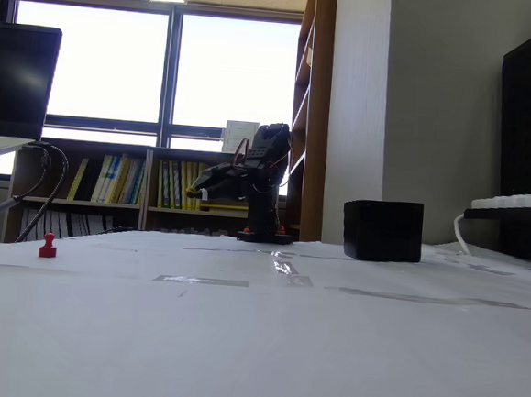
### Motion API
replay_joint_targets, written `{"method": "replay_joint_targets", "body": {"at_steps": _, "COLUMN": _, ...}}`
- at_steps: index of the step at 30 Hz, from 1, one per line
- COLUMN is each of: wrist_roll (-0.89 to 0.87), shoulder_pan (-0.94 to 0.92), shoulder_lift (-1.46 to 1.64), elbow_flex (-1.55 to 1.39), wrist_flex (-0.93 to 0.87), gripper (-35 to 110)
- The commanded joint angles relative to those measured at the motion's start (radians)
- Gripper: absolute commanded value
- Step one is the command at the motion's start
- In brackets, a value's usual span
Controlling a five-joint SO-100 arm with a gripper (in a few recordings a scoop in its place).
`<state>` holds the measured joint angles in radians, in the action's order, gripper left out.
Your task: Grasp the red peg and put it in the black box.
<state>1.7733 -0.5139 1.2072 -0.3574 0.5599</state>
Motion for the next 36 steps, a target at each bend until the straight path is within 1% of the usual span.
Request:
{"method": "replay_joint_targets", "body": {"at_steps": 1, "wrist_roll": -0.048, "shoulder_pan": -0.014, "shoulder_lift": 0.179, "elbow_flex": -0.290, "wrist_flex": 0.044, "gripper": 5}}
{"method": "replay_joint_targets", "body": {"at_steps": 3, "wrist_roll": -0.058, "shoulder_pan": -0.014, "shoulder_lift": 0.264, "elbow_flex": -0.394, "wrist_flex": 0.028, "gripper": 5}}
{"method": "replay_joint_targets", "body": {"at_steps": 6, "wrist_roll": -0.061, "shoulder_pan": -0.017, "shoulder_lift": 0.345, "elbow_flex": -0.520, "wrist_flex": -0.051, "gripper": 6}}
{"method": "replay_joint_targets", "body": {"at_steps": 9, "wrist_roll": -0.072, "shoulder_pan": -0.020, "shoulder_lift": 0.410, "elbow_flex": -0.600, "wrist_flex": -0.092, "gripper": 8}}
{"method": "replay_joint_targets", "body": {"at_steps": 19, "wrist_roll": -0.163, "shoulder_pan": -0.067, "shoulder_lift": 0.661, "elbow_flex": -0.767, "wrist_flex": -0.091, "gripper": 17}}
{"method": "replay_joint_targets", "body": {"at_steps": 21, "wrist_roll": -0.178, "shoulder_pan": -0.080, "shoulder_lift": 0.698, "elbow_flex": -0.796, "wrist_flex": -0.077, "gripper": 21}}
{"method": "replay_joint_targets", "body": {"at_steps": 22, "wrist_roll": -0.169, "shoulder_pan": -0.087, "shoulder_lift": 0.716, "elbow_flex": -0.811, "wrist_flex": -0.077, "gripper": 23}}
{"method": "replay_joint_targets", "body": {"at_steps": 27, "wrist_roll": -0.167, "shoulder_pan": -0.114, "shoulder_lift": 0.811, "elbow_flex": -0.916, "wrist_flex": -0.075, "gripper": 28}}
{"method": "replay_joint_targets", "body": {"at_steps": 30, "wrist_roll": -0.144, "shoulder_pan": -0.124, "shoulder_lift": 0.867, "elbow_flex": -0.965, "wrist_flex": -0.071, "gripper": 34}}
{"method": "replay_joint_targets", "body": {"at_steps": 31, "wrist_roll": -0.143, "shoulder_pan": -0.126, "shoulder_lift": 0.890, "elbow_flex": -0.989, "wrist_flex": -0.064, "gripper": 39}}
{"method": "replay_joint_targets", "body": {"at_steps": 36, "wrist_roll": -0.133, "shoulder_pan": -0.130, "shoulder_lift": 0.985, "elbow_flex": -1.109, "wrist_flex": -0.069, "gripper": 40}}
